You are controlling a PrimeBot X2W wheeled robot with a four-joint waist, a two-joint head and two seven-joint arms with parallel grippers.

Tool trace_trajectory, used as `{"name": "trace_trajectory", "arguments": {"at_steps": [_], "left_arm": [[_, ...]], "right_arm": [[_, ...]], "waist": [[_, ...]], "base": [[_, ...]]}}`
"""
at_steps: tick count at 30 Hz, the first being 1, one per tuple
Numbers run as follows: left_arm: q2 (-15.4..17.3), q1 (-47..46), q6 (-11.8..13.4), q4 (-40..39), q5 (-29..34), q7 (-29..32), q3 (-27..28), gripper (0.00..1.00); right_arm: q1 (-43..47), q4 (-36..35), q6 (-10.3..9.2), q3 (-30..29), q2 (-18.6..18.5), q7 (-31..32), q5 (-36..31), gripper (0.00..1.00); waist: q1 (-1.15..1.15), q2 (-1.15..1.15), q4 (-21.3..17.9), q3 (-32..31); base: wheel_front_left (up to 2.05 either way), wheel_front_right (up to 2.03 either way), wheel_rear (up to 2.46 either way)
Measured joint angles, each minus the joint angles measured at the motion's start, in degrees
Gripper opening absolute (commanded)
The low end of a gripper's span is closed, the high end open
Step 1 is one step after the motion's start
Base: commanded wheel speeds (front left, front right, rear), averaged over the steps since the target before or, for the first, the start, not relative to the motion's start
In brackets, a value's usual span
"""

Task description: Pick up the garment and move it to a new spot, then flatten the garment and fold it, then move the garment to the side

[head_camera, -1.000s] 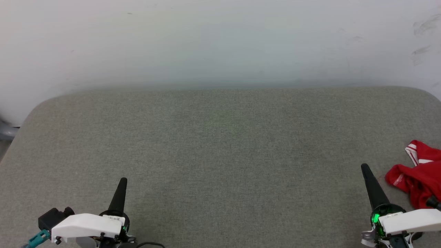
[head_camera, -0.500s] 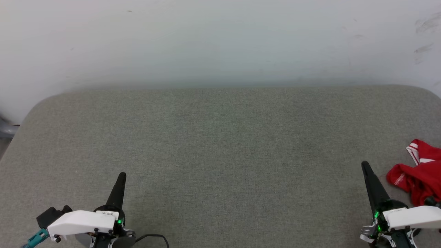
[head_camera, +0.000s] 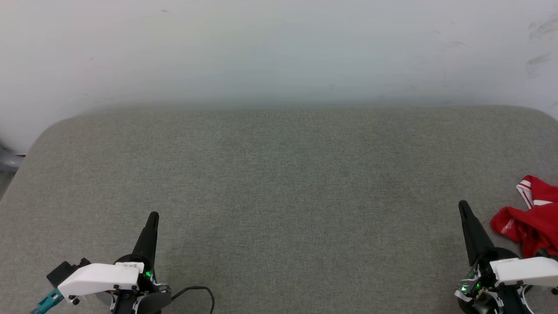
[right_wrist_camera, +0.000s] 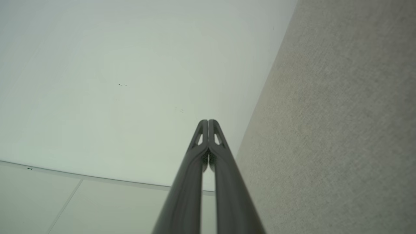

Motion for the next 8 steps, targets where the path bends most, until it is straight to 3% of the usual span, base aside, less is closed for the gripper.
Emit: {"name": "trace_trajectory", "arguments": {"at_steps": [8], "left_arm": [[-0.38, -0.60, -0.49, 0.30, -2.87, 0.87, 0.78, 0.00]], "right_arm": [[-1.04, 1.16, 0.00, -0.18, 0.02, 0.26, 3.15, 0.00]], "waist": [[0.00, 0.00, 0.06, 0.24]], "base": [[0.00, 0.00, 0.00]]}}
